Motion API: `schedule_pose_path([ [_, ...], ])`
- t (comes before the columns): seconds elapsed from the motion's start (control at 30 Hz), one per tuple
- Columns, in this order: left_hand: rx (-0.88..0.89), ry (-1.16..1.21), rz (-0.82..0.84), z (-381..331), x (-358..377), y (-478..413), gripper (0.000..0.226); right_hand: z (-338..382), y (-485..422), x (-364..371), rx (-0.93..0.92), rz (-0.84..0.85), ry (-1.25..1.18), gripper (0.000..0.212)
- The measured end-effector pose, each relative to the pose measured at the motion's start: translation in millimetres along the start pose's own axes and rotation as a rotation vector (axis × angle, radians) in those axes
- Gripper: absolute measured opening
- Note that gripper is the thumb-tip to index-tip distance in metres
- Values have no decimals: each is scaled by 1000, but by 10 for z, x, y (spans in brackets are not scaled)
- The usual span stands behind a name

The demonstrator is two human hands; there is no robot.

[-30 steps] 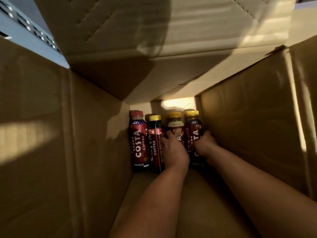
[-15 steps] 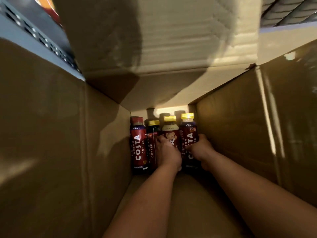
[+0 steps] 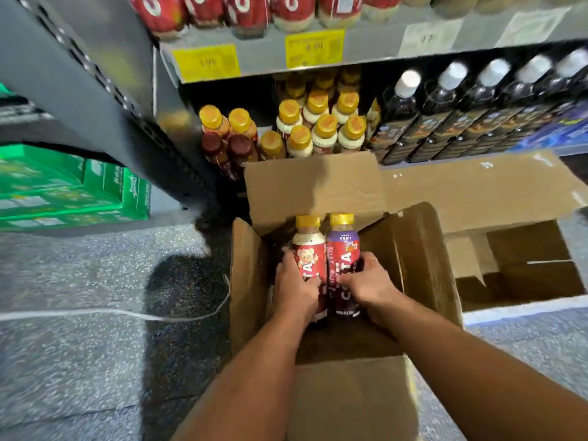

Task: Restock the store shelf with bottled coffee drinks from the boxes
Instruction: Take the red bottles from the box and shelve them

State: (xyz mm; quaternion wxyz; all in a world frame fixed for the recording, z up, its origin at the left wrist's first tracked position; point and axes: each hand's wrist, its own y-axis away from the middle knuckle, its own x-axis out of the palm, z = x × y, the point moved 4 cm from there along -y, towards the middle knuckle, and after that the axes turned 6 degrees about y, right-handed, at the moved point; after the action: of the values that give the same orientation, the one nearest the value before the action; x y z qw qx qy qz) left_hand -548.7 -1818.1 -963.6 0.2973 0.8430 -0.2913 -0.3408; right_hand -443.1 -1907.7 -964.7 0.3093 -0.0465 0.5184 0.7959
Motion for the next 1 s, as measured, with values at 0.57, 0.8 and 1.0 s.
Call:
schedule_pose_path([
  [0.57, 440, 140, -97, -2625, -1418, 1787, 46, 2142, 2073, -1654, -416, -13, -135, 46],
  [0.8, 673, 359, -32, -3754, -1969, 2697, 49, 3075, 3058, -2442, -650, -90, -110, 45],
  [1.0, 764, 388, -71, -4327, -2327, 3362, 49, 3558, 3737, -2865, -778, -88, -177, 48],
])
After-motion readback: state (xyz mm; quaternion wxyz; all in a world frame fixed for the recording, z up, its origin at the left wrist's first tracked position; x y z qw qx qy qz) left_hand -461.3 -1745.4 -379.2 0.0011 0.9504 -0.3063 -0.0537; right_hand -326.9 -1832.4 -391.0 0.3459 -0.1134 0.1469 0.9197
